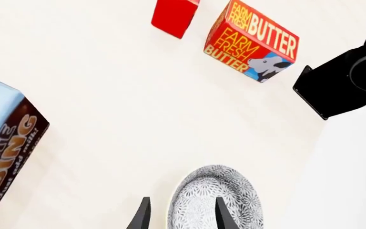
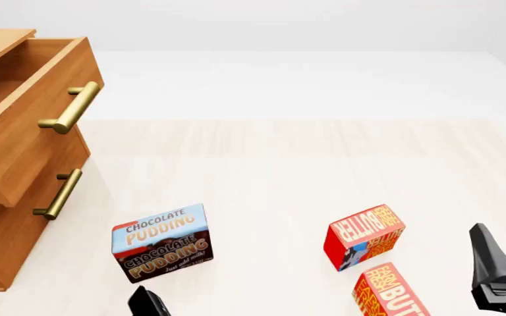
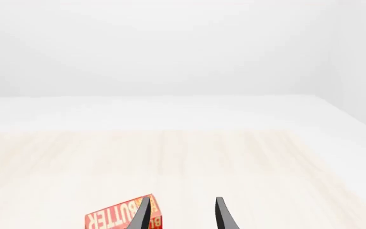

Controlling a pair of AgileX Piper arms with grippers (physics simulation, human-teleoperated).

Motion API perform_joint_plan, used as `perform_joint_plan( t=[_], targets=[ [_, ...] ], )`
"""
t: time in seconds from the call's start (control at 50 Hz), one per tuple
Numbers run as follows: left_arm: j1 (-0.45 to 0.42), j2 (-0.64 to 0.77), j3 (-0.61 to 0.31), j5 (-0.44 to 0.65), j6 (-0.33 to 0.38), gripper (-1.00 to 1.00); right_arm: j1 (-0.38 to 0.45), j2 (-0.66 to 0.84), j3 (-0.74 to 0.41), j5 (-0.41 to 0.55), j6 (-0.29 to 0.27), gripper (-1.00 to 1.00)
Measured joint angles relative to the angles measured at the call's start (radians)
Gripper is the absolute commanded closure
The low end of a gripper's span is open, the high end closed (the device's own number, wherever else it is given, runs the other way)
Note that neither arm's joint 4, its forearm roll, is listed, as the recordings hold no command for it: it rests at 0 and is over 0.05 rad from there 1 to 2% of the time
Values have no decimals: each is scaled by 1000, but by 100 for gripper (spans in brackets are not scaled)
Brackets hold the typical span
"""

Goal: Put the bowl in the top drawer of the cabinet.

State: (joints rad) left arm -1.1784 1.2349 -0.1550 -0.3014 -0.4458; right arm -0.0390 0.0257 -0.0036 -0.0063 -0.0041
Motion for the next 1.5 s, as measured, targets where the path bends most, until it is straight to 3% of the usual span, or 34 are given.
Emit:
perform_joint_plan(
  t=[0.76, 0.78, 1.14, 1.5],
  targets=[
    [-27, 157, 28, -182, -42, -100, -11, 49, 1, -26, -11, -100],
    [-27, 160, 28, -185, -43, 100, -11, 50, 1, -27, -11, -100],
    [-13, 121, 25, -152, -23, 100, -11, 46, 1, -24, -9, -100],
    [17, 36, -1, -52, 6, 100, -5, 30, 1, -15, -4, -100]
  ],
)
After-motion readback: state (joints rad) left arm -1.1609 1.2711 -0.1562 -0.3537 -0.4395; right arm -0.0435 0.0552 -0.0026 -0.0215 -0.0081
